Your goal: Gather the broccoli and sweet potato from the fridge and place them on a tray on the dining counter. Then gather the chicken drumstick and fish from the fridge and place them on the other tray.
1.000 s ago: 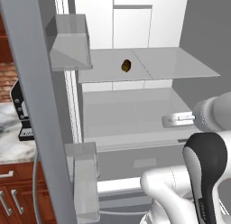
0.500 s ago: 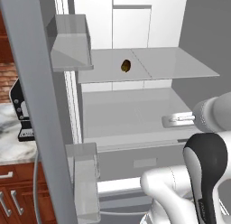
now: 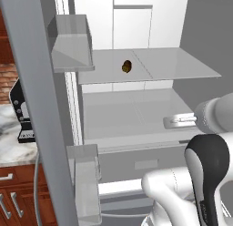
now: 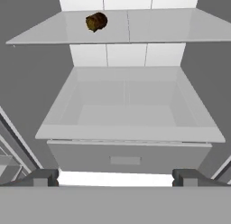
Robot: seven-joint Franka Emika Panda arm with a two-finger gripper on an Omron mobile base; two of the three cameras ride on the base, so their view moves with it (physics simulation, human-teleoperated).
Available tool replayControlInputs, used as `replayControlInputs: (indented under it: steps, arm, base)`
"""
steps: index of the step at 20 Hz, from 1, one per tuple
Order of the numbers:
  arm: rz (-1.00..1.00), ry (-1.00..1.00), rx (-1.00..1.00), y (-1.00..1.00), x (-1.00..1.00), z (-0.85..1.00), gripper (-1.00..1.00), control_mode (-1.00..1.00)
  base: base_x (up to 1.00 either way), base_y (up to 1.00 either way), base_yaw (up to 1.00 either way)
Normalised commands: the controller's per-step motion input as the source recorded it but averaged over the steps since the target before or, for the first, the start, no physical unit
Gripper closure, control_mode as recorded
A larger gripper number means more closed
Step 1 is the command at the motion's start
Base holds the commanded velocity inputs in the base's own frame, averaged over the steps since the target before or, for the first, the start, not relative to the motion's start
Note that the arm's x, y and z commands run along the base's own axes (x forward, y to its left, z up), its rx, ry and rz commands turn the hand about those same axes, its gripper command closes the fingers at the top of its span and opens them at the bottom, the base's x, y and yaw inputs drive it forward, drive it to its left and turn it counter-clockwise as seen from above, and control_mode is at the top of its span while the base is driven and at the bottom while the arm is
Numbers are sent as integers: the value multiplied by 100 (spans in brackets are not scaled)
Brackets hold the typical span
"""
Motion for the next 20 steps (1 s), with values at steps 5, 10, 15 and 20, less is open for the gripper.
replayControlInputs:
  steps: [5,10,15,20]
  arm:
    - [0,-9,-1,0,-13,19,-100,-100]
    - [0,-1,-1,0,-2,39,-100,-100]
    - [1,0,-1,0,0,40,-100,-100]
    - [3,0,0,0,1,29,-100,-100]
  base:
    - [0,0,0]
    - [0,0,0]
    - [0,0,0]
    - [0,0,0]
